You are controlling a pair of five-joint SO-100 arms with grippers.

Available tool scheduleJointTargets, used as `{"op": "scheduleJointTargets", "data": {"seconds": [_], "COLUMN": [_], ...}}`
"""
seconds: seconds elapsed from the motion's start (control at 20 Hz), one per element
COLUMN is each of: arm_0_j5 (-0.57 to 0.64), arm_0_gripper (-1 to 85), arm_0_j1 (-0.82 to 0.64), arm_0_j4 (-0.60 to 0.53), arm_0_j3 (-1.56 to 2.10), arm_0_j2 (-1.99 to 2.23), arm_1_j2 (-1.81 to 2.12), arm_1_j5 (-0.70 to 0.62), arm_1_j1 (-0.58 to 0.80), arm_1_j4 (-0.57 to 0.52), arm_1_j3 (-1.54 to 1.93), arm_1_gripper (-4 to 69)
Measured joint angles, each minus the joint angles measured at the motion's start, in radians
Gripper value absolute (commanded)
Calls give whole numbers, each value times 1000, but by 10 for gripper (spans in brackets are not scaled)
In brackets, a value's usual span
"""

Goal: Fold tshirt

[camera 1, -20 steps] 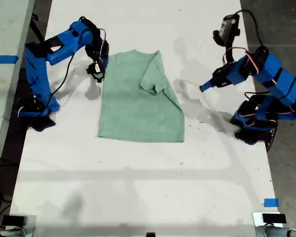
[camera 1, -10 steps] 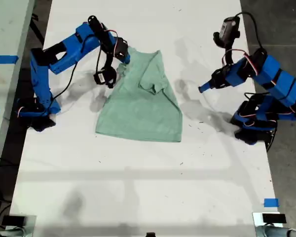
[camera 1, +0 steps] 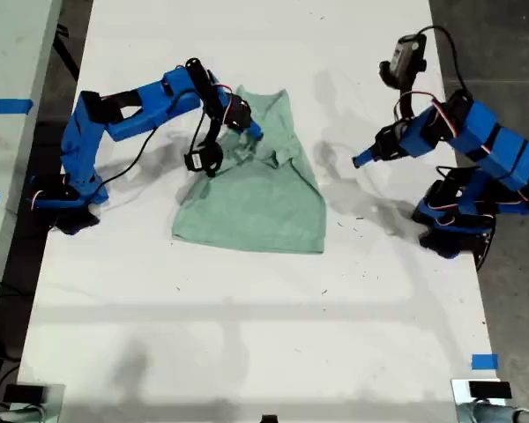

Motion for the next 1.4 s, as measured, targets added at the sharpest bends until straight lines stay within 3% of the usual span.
{"op": "scheduleJointTargets", "data": {"seconds": [0.3,0.4,0.6,0.8,1.05,1.25,1.4], "arm_0_j5": [-29,-60,-183,-327,-502,-534,-534], "arm_0_gripper": [292,286,283,280,277,274,272], "arm_0_j1": [15,46,144,204,318,341,342], "arm_0_j4": [69,67,-80,-86,-9,11,23], "arm_0_j3": [48,218,769,1137,1200,1200,1200], "arm_0_j2": [189,337,749,997,1014,1014,1014], "arm_1_j2": [0,-9,-64,-198,-391,-522,-597], "arm_1_j5": [60,78,164,272,436,525,575], "arm_1_j1": [-74,-140,-281,-368,-457,-477,-477], "arm_1_j4": [-9,-12,-54,-103,-107,-107,-183], "arm_1_j3": [6,6,6,6,-49,-115,-106], "arm_1_gripper": [170,184,281,292,302,305,296]}}
